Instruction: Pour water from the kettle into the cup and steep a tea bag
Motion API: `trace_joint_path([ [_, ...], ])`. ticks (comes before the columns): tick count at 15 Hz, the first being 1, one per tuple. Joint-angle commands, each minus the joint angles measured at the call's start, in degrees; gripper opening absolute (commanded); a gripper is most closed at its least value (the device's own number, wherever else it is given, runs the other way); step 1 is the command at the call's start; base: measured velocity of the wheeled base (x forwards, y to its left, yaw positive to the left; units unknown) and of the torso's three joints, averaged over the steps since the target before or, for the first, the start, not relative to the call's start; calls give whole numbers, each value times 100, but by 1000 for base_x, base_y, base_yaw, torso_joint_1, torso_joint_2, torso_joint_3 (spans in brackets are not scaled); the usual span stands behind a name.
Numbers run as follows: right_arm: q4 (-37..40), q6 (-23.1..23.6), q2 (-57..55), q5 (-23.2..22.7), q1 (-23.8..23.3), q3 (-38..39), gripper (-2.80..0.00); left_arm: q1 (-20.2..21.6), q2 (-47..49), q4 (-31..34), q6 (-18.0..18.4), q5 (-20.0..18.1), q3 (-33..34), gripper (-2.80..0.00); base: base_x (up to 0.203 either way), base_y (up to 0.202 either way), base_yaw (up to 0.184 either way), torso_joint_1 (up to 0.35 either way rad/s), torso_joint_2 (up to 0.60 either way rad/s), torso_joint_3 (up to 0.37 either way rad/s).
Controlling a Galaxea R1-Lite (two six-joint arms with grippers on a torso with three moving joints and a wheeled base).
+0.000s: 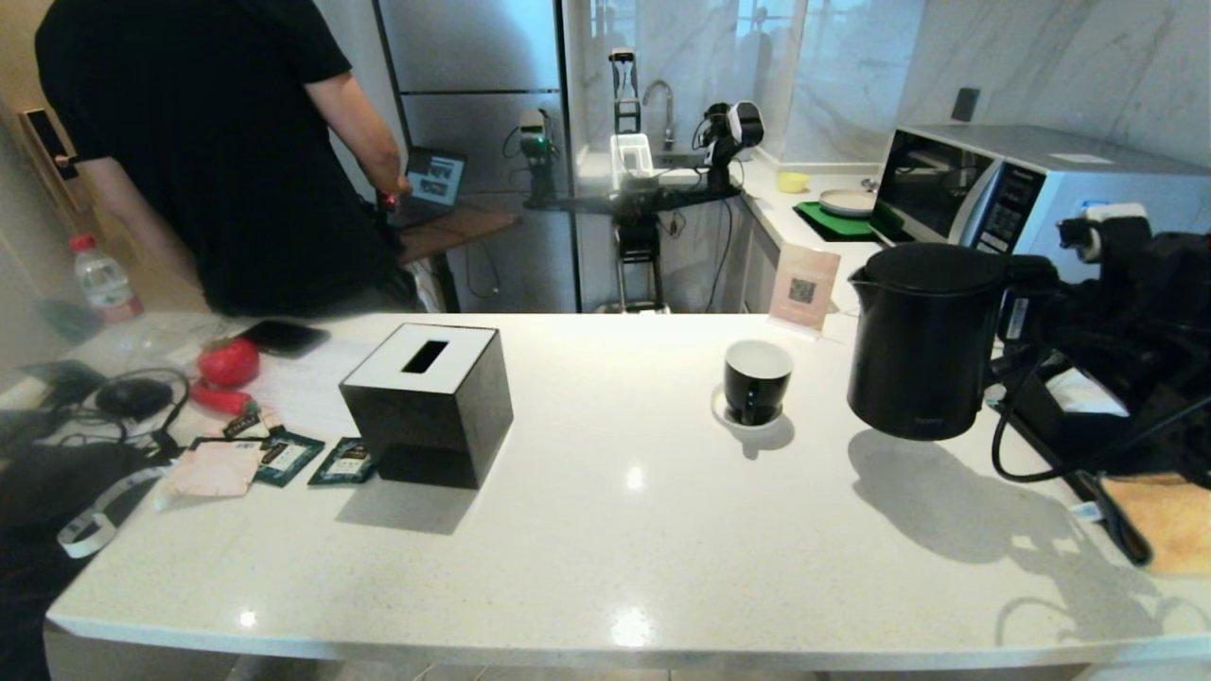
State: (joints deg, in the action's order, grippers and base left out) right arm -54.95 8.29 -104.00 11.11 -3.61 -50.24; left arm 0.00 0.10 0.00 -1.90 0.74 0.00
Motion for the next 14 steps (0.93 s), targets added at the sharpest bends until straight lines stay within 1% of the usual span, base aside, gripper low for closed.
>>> trace_joint_path([
  [1, 46, 148, -240, 6, 0, -218, -280, 0, 0, 0, -3, 5, 0, -280, 0, 0, 0, 0, 0, 0],
  [5, 74, 467, -480, -3, 54, -498, -280, 0, 6, 0, -3, 5, 0, -280, 0, 0, 0, 0, 0, 0],
  [7, 207, 601, -587, 5, 114, -734, -280, 0, -1, 0, -4, 5, 0, -280, 0, 0, 0, 0, 0, 0],
  [12, 589, 928, -915, 18, 337, -1543, -280, 0, 2, 0, -3, 5, 0, -280, 0, 0, 0, 0, 0, 0],
  [14, 772, 1013, -1079, 215, 442, -1884, -280, 0, -1, 0, -3, 5, 0, -280, 0, 0, 0, 0, 0, 0],
])
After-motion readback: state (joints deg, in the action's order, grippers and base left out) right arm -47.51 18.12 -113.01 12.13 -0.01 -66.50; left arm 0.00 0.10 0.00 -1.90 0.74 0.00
